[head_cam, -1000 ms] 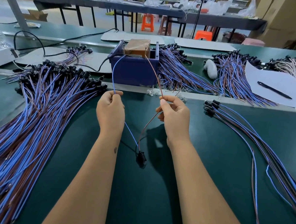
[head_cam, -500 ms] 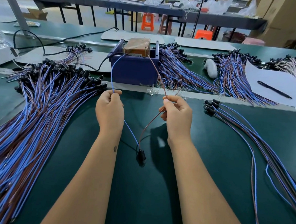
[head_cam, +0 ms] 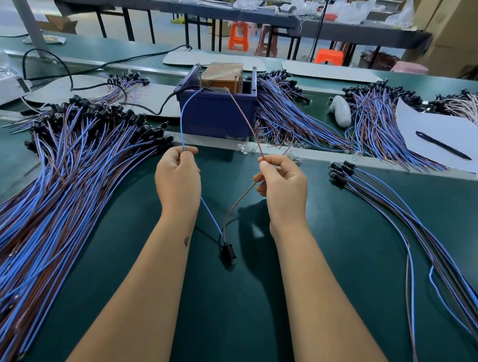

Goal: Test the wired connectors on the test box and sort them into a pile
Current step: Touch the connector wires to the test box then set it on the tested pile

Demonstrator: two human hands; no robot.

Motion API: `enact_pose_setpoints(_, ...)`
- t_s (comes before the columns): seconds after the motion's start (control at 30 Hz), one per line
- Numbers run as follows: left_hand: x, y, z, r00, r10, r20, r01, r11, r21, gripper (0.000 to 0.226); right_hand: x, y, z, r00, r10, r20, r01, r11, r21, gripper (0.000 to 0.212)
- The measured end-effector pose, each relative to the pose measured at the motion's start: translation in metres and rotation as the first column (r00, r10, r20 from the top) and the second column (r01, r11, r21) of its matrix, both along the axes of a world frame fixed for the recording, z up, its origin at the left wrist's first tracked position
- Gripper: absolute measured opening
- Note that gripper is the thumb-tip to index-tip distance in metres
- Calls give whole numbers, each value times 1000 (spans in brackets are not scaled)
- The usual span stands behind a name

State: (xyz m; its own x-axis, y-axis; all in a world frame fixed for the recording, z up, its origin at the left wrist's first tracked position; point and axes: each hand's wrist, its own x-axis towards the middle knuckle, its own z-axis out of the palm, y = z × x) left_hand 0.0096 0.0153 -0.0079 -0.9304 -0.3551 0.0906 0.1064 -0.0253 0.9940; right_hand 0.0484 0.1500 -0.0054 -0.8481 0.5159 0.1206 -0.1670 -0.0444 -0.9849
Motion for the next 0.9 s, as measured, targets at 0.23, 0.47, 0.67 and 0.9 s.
enact_pose_setpoints(0.23,0,0,0,1000,4,-5,-4,1000,-1,26,-1,1,-1,1000,-6,4,6,1000,5,17)
enact_pose_setpoints(0.47,0,0,0,1000,9,0,-9,1000,-3,26,-2,1,-2,1000,-18,7,18,1000,9,15)
enact_pose_setpoints(0.67,1,0,2,1000,21,-2,-21,1000,4,26,-2,1,-2,1000,-24,17,24,1000,4,16)
enact_pose_setpoints(0.9,4,-2,3,999,41,-33,-40,999,33,27,-2,-1,0,999,-30,12,30,999,-17,19)
